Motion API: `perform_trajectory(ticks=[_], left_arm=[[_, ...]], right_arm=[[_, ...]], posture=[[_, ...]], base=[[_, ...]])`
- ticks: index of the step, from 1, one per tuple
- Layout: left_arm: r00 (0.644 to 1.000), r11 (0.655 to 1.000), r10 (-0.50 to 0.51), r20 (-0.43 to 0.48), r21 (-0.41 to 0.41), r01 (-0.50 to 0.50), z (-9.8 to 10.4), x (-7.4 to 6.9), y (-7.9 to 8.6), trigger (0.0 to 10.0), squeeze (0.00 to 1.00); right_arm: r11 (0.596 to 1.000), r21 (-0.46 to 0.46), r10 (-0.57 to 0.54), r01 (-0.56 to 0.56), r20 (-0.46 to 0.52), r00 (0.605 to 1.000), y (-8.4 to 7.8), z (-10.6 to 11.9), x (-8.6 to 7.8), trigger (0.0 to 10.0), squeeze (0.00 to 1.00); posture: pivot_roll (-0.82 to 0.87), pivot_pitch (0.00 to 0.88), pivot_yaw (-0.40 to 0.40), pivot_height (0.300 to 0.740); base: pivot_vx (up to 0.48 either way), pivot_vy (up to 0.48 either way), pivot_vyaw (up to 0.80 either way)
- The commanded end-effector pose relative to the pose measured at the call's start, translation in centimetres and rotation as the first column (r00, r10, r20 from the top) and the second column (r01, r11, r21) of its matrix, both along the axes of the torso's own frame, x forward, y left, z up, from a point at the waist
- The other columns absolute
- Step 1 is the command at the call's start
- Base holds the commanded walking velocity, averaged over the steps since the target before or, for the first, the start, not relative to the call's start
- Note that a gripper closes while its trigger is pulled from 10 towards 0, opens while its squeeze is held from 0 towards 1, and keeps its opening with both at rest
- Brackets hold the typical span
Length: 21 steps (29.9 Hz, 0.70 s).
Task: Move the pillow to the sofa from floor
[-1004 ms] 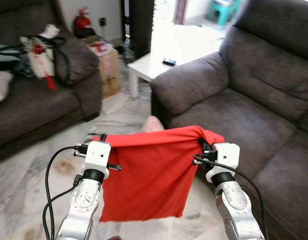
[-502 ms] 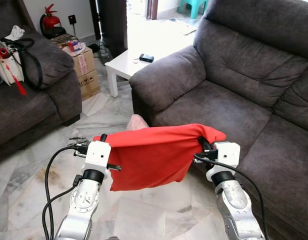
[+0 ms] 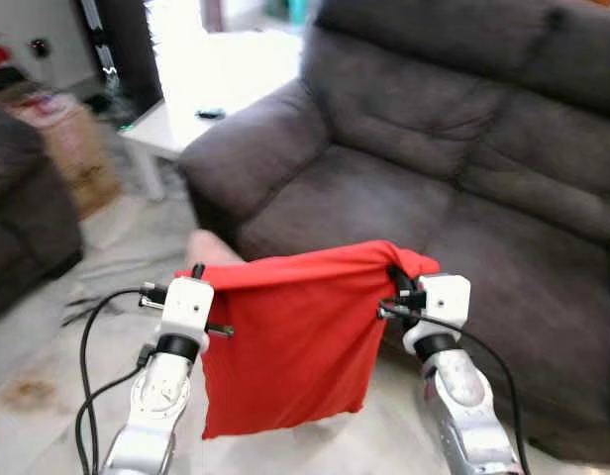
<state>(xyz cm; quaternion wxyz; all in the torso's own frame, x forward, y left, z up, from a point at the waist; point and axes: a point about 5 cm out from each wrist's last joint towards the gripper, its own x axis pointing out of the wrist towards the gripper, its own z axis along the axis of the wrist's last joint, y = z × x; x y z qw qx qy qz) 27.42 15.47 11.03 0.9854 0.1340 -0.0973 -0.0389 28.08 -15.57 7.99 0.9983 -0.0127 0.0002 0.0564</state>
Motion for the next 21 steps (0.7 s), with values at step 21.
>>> perform_trajectory(ticks=[21], left_arm=[[0.994, 0.997, 0.073, 0.078, -0.007, -0.072, 1.67, 0.17, 2.03, 10.0, 0.00]], right_arm=[[0.996, 0.017, -0.090, 0.089, 0.062, 0.994, -1.82, 1.29, 0.34, 10.0, 0.00]], posture=[[0.13, 0.090, -0.067, 0.740]], base=[[0.000, 0.000, -0.80]])
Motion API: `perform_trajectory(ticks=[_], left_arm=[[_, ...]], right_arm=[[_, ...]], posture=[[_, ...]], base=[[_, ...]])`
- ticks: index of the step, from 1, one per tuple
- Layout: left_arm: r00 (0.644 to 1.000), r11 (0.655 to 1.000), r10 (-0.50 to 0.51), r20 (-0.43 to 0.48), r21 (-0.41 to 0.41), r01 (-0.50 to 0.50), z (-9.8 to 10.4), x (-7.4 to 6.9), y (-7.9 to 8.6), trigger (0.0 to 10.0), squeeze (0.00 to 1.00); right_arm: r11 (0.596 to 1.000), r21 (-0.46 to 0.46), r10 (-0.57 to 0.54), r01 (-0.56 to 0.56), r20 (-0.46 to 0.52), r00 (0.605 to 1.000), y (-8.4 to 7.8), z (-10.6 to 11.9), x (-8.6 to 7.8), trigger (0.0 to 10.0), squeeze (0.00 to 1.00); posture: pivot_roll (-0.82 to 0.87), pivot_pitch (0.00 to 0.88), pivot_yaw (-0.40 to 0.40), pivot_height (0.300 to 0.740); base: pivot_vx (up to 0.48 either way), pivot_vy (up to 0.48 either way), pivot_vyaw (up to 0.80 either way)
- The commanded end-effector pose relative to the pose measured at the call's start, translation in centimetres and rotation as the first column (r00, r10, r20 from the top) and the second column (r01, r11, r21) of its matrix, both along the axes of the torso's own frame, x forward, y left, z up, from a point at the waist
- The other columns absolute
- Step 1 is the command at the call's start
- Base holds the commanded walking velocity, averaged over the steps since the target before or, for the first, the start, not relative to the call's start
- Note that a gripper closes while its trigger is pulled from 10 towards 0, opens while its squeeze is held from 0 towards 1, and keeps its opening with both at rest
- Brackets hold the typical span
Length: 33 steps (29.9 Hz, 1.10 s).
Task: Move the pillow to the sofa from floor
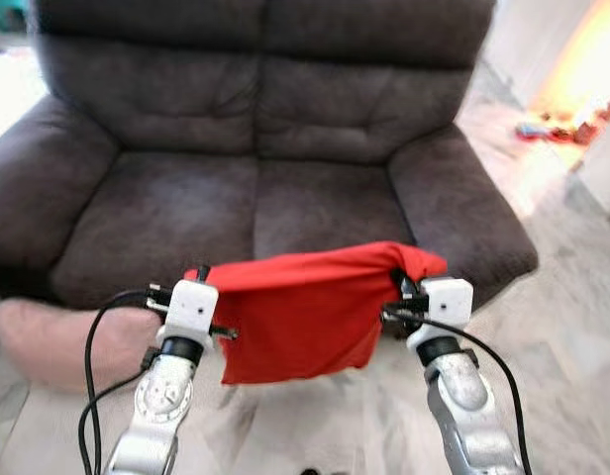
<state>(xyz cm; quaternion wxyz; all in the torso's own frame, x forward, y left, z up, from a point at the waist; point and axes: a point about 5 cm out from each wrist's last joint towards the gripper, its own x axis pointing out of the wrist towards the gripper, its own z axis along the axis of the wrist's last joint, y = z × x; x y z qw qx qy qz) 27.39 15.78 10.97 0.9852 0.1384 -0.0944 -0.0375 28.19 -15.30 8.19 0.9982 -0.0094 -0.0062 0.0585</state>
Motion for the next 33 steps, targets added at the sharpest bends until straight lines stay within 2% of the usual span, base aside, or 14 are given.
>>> perform_trajectory(ticks=[1, 8, 20, 28, 31, 33], left_arm=[[0.994, 0.998, 0.067, 0.082, -0.016, -0.066, 1.7, 0.2, 1.7, 10.0, 0.00], [0.994, 0.998, 0.065, 0.086, -0.018, -0.064, 1.8, 0.2, 1.6, 10.0, 0.00], [0.994, 0.998, 0.062, 0.086, -0.018, -0.061, 1.8, 0.2, 1.5, 10.0, 0.00], [0.994, 0.998, 0.066, 0.085, -0.013, -0.065, 1.8, 0.1, 1.5, 10.0, 0.00], [0.994, 0.998, 0.066, 0.084, -0.011, -0.066, 1.8, 0.1, 1.5, 10.0, 0.00], [0.994, 0.998, 0.067, 0.081, -0.009, -0.067, 1.7, 0.1, 1.6, 10.0, 0.00]], right_arm=[[0.996, 0.009, -0.093, 0.092, 0.050, 0.994, -2.1, 1.1, 0.2, 10.0, 0.00], [0.997, 0.010, -0.082, 0.082, 0.050, 0.995, -2.0, 1.1, 0.3, 10.0, 0.00], [1.000, -0.025, 0.006, -0.004, 0.065, 0.998, -1.0, 1.2, 0.1, 10.0, 0.00], [0.999, -0.023, 0.039, -0.038, 0.067, 0.997, -0.5, 1.2, -0.2, 10.0, 0.00], [0.999, 0.013, 0.036, -0.037, 0.054, 0.998, -0.4, 1.0, -0.2, 10.0, 0.00], [0.999, 0.001, 0.040, -0.040, 0.057, 0.998, -0.5, 1.1, -0.2, 10.0, 0.00]], posture=[[0.13, 0.090, -0.068, 0.740], [0.13, 0.084, -0.069, 0.740], [0.13, 0.083, -0.068, 0.740], [0.14, 0.091, -0.069, 0.740], [0.14, 0.095, -0.069, 0.740], [0.13, 0.095, -0.069, 0.740]], base=[[0.000, 0.000, -0.80], [0.000, 0.000, -0.80], [0.000, 0.000, 0.00], [0.000, 0.000, 0.77], [0.000, 0.000, 0.00], [0.000, 0.000, 0.00]])
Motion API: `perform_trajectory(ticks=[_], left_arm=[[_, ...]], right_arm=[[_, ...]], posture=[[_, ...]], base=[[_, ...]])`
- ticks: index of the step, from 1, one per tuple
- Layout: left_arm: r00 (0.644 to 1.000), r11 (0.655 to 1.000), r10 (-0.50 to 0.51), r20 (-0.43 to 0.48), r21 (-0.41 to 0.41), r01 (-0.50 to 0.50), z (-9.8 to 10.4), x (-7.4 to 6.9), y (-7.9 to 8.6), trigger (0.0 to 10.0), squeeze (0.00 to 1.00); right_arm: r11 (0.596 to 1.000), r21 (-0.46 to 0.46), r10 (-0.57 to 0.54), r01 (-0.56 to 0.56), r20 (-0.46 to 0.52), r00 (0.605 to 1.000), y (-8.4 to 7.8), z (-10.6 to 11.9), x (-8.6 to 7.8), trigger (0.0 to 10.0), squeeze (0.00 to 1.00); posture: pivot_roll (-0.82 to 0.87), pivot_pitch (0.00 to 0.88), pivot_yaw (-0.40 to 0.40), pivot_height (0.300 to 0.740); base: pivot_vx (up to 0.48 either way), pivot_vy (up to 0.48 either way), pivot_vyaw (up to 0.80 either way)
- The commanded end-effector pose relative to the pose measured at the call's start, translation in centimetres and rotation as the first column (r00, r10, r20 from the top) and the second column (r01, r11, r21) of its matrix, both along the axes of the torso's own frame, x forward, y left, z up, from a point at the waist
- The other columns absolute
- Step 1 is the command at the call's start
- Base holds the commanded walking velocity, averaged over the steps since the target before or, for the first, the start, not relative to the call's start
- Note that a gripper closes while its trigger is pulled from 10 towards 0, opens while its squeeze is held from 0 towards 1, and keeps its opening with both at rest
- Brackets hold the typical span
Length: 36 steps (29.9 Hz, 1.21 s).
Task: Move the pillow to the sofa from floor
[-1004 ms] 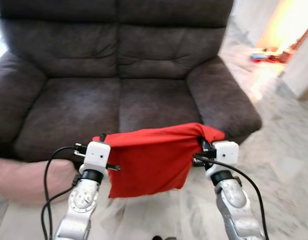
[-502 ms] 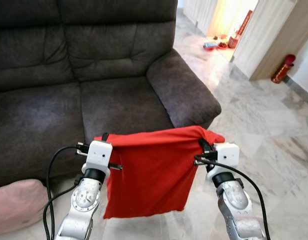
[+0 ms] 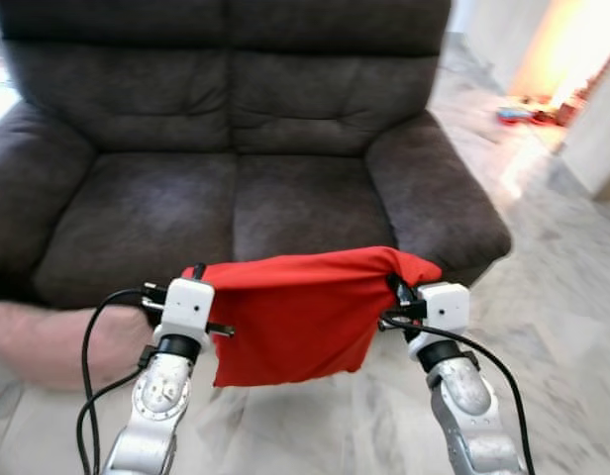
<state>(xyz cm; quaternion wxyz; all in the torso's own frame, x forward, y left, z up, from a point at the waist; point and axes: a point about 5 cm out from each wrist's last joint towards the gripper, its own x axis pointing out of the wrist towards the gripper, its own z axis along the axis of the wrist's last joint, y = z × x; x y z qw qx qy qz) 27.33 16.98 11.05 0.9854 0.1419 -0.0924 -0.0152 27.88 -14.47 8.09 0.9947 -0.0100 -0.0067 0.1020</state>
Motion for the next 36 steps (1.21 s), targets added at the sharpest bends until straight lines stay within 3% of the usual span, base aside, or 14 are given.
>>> perform_trajectory(ticks=[1, 10, 25, 36], left_arm=[[0.997, 1.000, 0.022, 0.078, -0.008, -0.022, 1.64, 0.13, 0.38, 10.0, 0.00], [0.997, 1.000, 0.012, 0.079, 0.000, -0.012, 1.59, 0.13, 0.17, 10.0, 0.00], [0.996, 1.000, 0.014, 0.083, -0.004, -0.014, 1.64, 0.10, 0.24, 10.0, 0.00], [0.996, 1.000, 0.009, 0.094, -0.020, -0.007, 1.84, 0.01, 0.23, 10.0, 0.00]], right_arm=[[0.999, 0.002, -0.046, 0.046, 0.059, 0.997, -1.32, 1.20, 0.11, 10.0, 0.00], [0.999, -0.031, -0.015, 0.017, 0.061, 0.998, -1.04, 1.17, 0.00, 10.0, 0.00], [1.000, -0.019, -0.015, 0.016, 0.062, 0.998, -1.03, 1.24, 0.08, 10.0, 0.00], [1.000, -0.003, -0.020, 0.020, 0.066, 0.998, -0.99, 1.35, 0.12, 10.0, 0.00]], posture=[[0.13, 0.098, -0.069, 0.740], [0.13, 0.097, -0.068, 0.740], [0.13, 0.099, -0.068, 0.740], [0.13, 0.100, -0.069, 0.740]], base=[[0.000, 0.000, 0.00], [0.000, -0.189, 0.41], [0.000, -0.301, 0.00], [0.000, 0.000, 0.00]])
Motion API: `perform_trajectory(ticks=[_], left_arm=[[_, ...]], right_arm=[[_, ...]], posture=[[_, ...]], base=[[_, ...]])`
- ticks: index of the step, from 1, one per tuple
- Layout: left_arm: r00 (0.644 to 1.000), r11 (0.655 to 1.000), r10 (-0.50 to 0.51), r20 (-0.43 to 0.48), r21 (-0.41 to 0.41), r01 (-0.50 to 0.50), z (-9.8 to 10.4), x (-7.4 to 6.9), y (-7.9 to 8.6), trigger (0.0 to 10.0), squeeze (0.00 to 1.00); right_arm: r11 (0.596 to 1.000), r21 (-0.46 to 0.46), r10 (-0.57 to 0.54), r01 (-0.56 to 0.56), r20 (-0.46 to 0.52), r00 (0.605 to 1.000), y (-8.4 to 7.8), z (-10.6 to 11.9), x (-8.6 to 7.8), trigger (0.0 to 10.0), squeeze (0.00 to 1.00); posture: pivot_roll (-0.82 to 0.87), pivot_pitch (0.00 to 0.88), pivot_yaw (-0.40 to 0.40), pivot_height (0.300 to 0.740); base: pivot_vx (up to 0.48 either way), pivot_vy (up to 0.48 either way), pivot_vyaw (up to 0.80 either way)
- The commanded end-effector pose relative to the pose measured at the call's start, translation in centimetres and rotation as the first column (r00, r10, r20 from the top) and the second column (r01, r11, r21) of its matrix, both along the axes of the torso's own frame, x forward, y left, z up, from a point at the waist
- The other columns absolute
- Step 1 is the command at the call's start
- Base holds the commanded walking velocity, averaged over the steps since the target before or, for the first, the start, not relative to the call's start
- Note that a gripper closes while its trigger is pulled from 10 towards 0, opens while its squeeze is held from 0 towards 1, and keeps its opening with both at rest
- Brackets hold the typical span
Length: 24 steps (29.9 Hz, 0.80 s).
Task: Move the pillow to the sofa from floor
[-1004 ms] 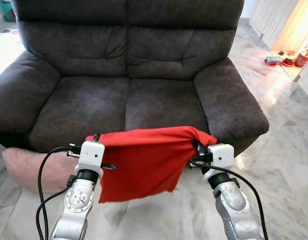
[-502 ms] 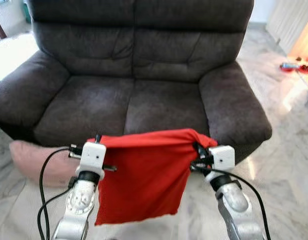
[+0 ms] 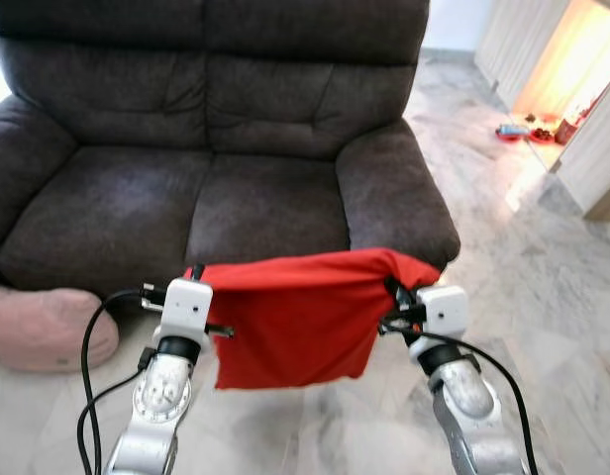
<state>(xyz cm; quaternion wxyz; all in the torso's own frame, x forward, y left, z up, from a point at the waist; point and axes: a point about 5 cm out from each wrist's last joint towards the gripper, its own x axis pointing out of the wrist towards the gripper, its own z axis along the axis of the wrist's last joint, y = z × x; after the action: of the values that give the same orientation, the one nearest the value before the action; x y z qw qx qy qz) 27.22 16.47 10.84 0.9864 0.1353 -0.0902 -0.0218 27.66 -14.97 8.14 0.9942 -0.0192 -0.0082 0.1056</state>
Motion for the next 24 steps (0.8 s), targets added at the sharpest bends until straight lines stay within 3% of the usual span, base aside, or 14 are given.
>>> perform_trajectory(ticks=[1, 17, 19, 21, 24], left_arm=[[0.995, 1.000, 0.023, 0.102, -0.013, -0.022, 2.1, 0.1, 0.7, 10.0, 0.00], [0.986, 1.000, 0.022, 0.164, 0.009, -0.023, 3.9, -0.2, 1.0, 10.0, 0.00], [0.984, 0.999, 0.021, 0.178, 0.026, -0.026, 4.2, -0.3, 1.0, 10.0, 0.00], [0.969, 0.997, 0.023, 0.246, 0.071, -0.042, 5.8, -0.5, 1.1, 10.0, 0.00], [0.963, 0.995, 0.026, 0.269, 0.083, -0.050, 6.4, -0.5, 1.1, 10.0, 0.00]], right_arm=[[1.000, 0.016, -0.027, 0.026, 0.061, 0.998, -0.5, 1.3, 0.3, 10.0, 0.00], [0.998, 0.055, -0.044, 0.037, 0.136, 0.990, -0.4, 3.0, 0.7, 10.0, 0.00], [0.997, 0.063, -0.046, 0.036, 0.162, 0.986, -0.3, 3.5, 0.8, 10.0, 0.00], [0.996, 0.084, -0.050, 0.028, 0.265, 0.963, -0.2, 5.8, 0.9, 10.0, 0.00], [0.996, 0.081, -0.049, 0.026, 0.294, 0.955, -0.1, 6.5, 0.9, 10.0, 0.00]], posture=[[0.13, 0.100, -0.069, 0.740], [0.13, 0.091, -0.071, 0.740], [0.13, 0.090, -0.072, 0.740], [0.13, 0.089, -0.072, 0.740], [0.13, 0.087, -0.072, 0.740]], base=[[0.000, 0.000, 0.00], [0.000, 0.000, 0.00], [0.000, 0.000, 0.00], [0.000, 0.000, 0.00], [0.000, 0.000, 0.00]])
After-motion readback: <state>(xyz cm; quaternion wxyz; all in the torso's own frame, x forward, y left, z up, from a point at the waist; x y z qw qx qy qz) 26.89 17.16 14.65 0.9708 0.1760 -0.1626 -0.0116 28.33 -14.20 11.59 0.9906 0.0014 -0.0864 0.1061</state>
